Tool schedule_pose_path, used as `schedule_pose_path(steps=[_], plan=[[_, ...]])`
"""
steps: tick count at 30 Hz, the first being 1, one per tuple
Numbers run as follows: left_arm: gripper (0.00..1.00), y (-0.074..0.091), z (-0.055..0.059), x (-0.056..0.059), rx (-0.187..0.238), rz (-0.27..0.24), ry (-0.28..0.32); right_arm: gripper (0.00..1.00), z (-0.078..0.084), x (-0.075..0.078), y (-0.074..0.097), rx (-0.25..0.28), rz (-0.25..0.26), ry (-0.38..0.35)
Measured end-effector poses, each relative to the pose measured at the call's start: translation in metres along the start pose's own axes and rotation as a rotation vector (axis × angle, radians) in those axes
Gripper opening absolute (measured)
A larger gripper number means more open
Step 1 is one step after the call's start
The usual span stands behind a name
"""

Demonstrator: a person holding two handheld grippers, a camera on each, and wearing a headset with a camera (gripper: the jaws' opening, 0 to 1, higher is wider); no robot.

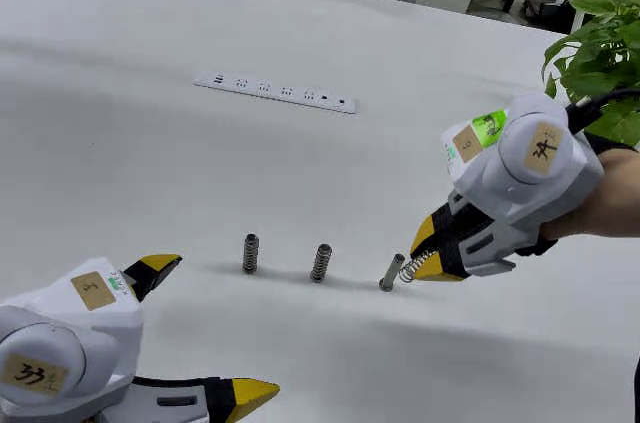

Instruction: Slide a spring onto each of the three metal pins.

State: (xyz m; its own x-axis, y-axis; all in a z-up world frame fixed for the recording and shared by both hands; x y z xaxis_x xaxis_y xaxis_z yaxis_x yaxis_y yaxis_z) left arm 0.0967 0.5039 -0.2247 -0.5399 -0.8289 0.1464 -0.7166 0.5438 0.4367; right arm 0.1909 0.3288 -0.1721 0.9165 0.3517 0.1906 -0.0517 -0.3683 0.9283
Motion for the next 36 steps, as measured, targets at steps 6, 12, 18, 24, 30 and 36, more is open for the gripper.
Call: schedule_pose_path(steps=[6, 12, 18, 24, 30, 36], plan=[[1.00, 0.000, 0.001, -0.002, -0.002, -0.004, 0.002, 0.12, 0.005, 0.011, -0.006, -0.041, -0.002, 0.034], [1.00, 0.001, 0.006, -0.003, -0.009, -0.006, 0.011, 0.12, 0.005, 0.018, -0.014, -0.052, -0.010, 0.057], [1.00, 0.001, 0.009, -0.001, -0.015, -0.005, 0.020, 0.12, 0.009, 0.020, -0.017, -0.083, -0.031, 0.074], [1.00, 0.001, 0.011, -0.002, -0.016, -0.006, 0.026, 0.12, 0.011, 0.021, -0.022, -0.097, -0.050, 0.079], [1.00, 0.001, 0.013, -0.003, -0.020, -0.007, 0.034, 0.12, 0.013, 0.024, -0.025, -0.097, -0.057, 0.076], [0.99, 0.000, 0.013, -0.002, -0.019, -0.003, 0.037, 0.12, 0.015, 0.024, -0.028, -0.106, -0.065, 0.079]])
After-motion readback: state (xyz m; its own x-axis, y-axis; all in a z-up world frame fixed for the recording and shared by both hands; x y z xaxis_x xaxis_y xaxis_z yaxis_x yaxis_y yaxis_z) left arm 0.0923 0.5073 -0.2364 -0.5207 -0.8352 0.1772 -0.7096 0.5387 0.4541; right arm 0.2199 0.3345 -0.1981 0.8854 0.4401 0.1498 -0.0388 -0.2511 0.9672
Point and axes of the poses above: the centre of the closed fingertips' face, and the gripper's own axes: y roughly backward along the fingers, x roughly to its right, z roughly out of its underside, the point moved 3 cm from there along y, roughly backward along the fingers, and after that the axes turned 9 degrees about y, right-handed, at the moved point
